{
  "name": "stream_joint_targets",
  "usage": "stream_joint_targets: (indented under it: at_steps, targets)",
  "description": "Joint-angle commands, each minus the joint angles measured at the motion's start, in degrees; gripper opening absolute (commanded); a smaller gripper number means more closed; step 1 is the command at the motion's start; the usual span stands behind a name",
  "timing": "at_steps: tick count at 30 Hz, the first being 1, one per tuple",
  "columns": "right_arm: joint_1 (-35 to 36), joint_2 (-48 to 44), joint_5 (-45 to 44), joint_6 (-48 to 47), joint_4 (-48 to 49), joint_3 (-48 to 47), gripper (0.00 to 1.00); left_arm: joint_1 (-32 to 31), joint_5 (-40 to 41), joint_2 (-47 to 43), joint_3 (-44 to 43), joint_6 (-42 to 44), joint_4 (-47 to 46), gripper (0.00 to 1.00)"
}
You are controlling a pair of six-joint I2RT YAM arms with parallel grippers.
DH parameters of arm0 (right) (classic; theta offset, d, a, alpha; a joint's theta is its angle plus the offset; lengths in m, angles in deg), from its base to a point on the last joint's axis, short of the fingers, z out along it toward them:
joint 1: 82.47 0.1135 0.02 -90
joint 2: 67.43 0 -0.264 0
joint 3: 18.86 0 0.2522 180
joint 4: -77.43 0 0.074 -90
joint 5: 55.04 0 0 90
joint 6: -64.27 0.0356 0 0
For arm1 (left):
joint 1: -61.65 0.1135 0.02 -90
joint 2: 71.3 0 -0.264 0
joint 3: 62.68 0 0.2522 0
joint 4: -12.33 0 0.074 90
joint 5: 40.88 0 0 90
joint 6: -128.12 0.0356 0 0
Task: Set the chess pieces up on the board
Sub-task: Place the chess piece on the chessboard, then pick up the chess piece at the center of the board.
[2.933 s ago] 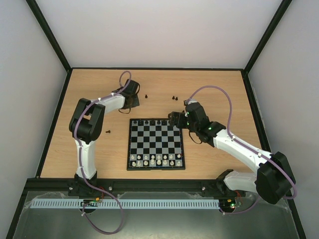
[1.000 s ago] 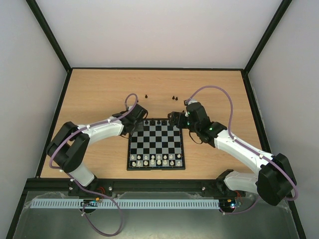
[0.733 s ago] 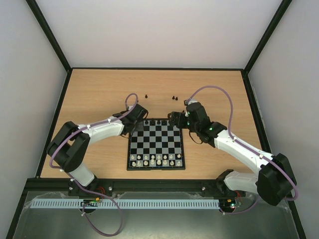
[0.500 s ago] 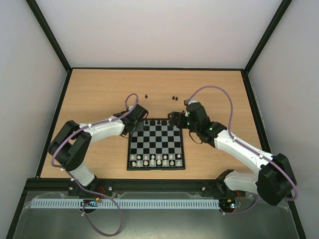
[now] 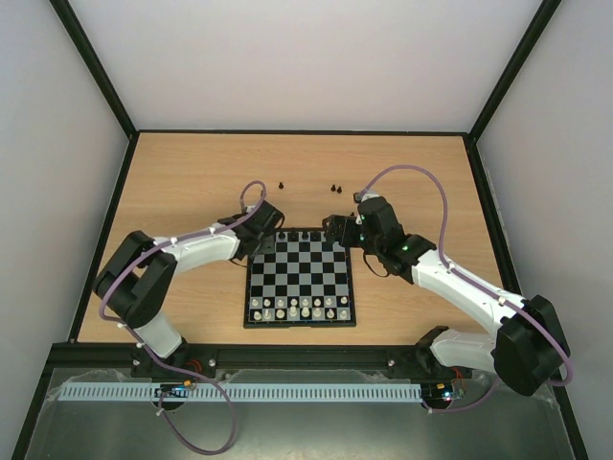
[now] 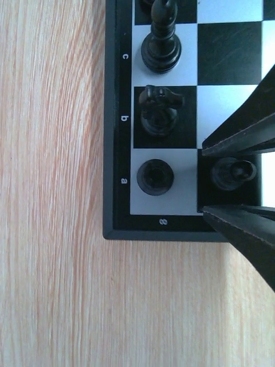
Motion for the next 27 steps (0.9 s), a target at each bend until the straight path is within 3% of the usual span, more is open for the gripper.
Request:
stream_joint_targets:
  at_steps: [1,5,8,19,27]
  targets:
    - [-0.1,-1.1,-0.5,-0.6,-1.2,0.3,0.99,-0.8,1.1,-6.4,-2.6,-0.1,5.1,0.29]
    - [-0.1,-1.1,-0.4,-0.6,-1.2,0.4,1.00,-0.9,1.9,-12.5,-8.1,1.3,9.8,0.37]
    - [-0.1,-0.8,-0.5,-0.6,-1.0,0.4,1.00,1.6,1.2,-11.3,-14.4,3.6,10.9,0.40]
    - [-0.1,0.3,-1.8,-0.9,-1.1,0.2,0.99,11.5,-9.3,11.3,-33.4,9.7,8.6,0.62]
    - [-0.1,0.8,-1.8,-0.9,-1.1,0.1,0.99,14.7,-12.4,23.5,-41.7,11.0,9.7,0.64]
